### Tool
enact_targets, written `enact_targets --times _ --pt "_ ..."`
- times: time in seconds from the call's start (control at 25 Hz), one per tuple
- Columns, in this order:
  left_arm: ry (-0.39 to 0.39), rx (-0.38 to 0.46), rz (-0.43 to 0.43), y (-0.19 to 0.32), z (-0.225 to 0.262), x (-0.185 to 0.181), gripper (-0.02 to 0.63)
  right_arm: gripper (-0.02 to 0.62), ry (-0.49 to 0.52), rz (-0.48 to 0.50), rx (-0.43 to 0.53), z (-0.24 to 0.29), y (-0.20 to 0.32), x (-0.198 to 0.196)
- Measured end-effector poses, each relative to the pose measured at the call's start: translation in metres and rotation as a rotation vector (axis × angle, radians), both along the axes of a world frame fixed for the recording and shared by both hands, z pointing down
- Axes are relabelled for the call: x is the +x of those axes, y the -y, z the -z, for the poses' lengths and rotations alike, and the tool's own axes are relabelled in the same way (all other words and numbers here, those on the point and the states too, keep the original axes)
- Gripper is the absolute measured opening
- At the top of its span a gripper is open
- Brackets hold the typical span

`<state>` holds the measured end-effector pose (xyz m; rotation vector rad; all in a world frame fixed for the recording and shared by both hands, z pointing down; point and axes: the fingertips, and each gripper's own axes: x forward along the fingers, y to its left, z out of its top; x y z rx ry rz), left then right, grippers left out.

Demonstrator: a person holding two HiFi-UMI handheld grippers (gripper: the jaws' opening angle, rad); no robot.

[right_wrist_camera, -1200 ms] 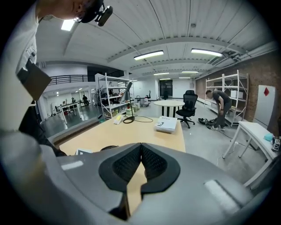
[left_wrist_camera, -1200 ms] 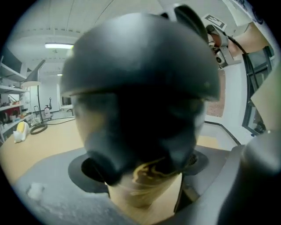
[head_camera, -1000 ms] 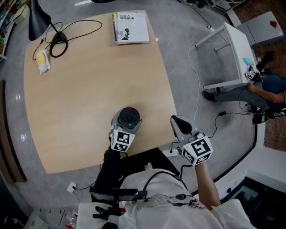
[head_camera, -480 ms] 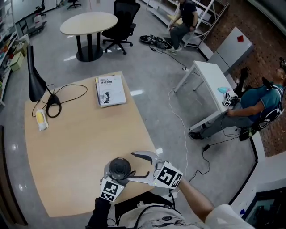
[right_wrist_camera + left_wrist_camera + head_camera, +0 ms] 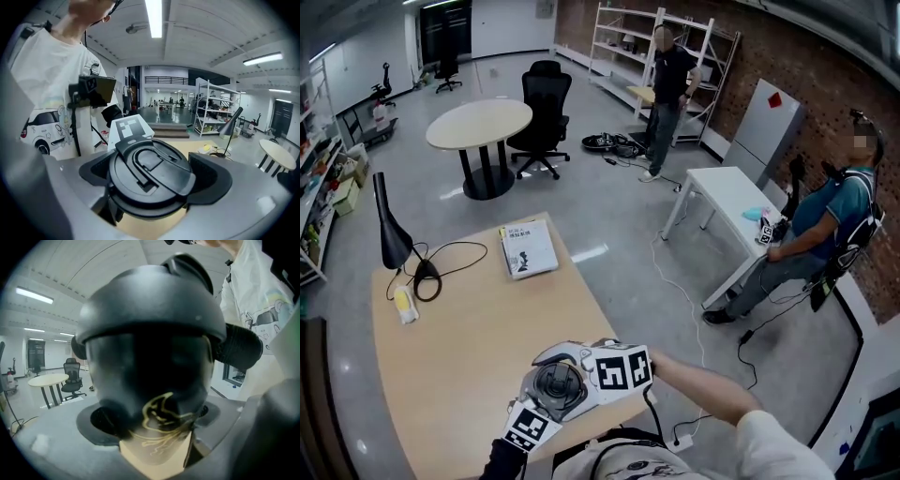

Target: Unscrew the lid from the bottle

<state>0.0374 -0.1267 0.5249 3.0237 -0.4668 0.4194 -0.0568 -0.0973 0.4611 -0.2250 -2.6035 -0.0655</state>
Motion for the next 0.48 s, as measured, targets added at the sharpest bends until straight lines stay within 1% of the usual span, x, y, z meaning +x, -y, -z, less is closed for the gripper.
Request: enact_targets --times 0.08,0.2,0.32,0.4,0.48 --pt "0.015 0.018 -0.011 -0.004 0.007 -0.001 0.417 0.489 0.038 0.033 -0.001 0.011 -0.005 -0.002" --pt "0.027 0.043 -0.029 -0.011 0.016 -0.001 0.414 0.489 0.058 0.100 -0.009 0.022 -0.015 -0.004" --pt "-0.002 0.035 -0.010 -0.014 0.028 -0.003 0.411 0.489 0.107 0.124 -0.038 0.036 -0.019 -0.008" --pt "-0.012 0.037 -0.002 -0.018 0.034 -0.005 0.411 0.489 0.132 0.127 -0.039 0.043 -0.024 -0.009" --pt "-0.040 0.032 -0.001 -0.017 0.037 -0.007 0.414 0.489 0.142 0.129 -0.038 0.044 -0.025 -0.010"
